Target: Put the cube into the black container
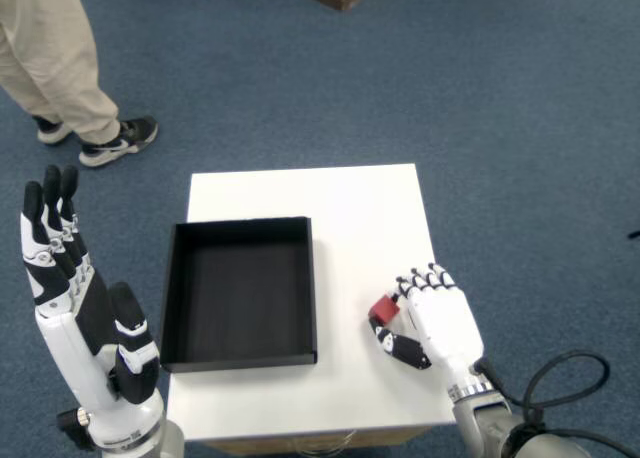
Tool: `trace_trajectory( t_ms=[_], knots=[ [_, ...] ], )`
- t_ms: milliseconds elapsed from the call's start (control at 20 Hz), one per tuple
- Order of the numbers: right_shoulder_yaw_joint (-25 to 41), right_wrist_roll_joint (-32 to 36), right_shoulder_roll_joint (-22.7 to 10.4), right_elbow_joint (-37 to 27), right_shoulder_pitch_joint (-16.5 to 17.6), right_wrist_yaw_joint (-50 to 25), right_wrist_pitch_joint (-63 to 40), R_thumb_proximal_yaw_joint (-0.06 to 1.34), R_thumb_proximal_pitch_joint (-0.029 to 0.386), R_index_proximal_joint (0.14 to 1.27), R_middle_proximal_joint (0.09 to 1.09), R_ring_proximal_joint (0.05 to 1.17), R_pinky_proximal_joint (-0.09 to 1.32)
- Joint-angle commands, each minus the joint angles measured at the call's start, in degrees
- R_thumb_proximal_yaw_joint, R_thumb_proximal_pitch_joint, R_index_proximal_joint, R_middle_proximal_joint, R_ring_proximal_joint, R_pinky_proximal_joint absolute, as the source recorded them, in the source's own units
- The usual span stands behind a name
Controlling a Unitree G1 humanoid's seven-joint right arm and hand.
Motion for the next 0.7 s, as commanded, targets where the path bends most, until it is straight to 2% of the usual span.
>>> trace_trajectory(
  t_ms=[50,200,400,550,700],
  knots=[
    [0.3,-0.43,-0.72,2.03,-3.38,-6.94,-3.42,1.25,0.176,1.07,0.45,0.34,0.22],
    [1.01,-1.43,-0.16,2.48,-4.53,-12.69,-6.58,1.25,0.178,1.07,0.45,0.34,0.22],
    [2.98,-4.13,2.8,5.29,-7.77,-26.87,-14.33,1.24,0.181,1.07,0.46,0.34,0.23],
    [5.41,-4.56,3.73,9.51,-9.42,-28.82,-21.11,1.24,0.183,1.07,0.45,0.34,0.22],
    [10.31,-2.02,4.74,17.76,-10.83,-29.59,-31.0,1.24,0.183,1.07,0.45,0.33,0.22]
  ],
)
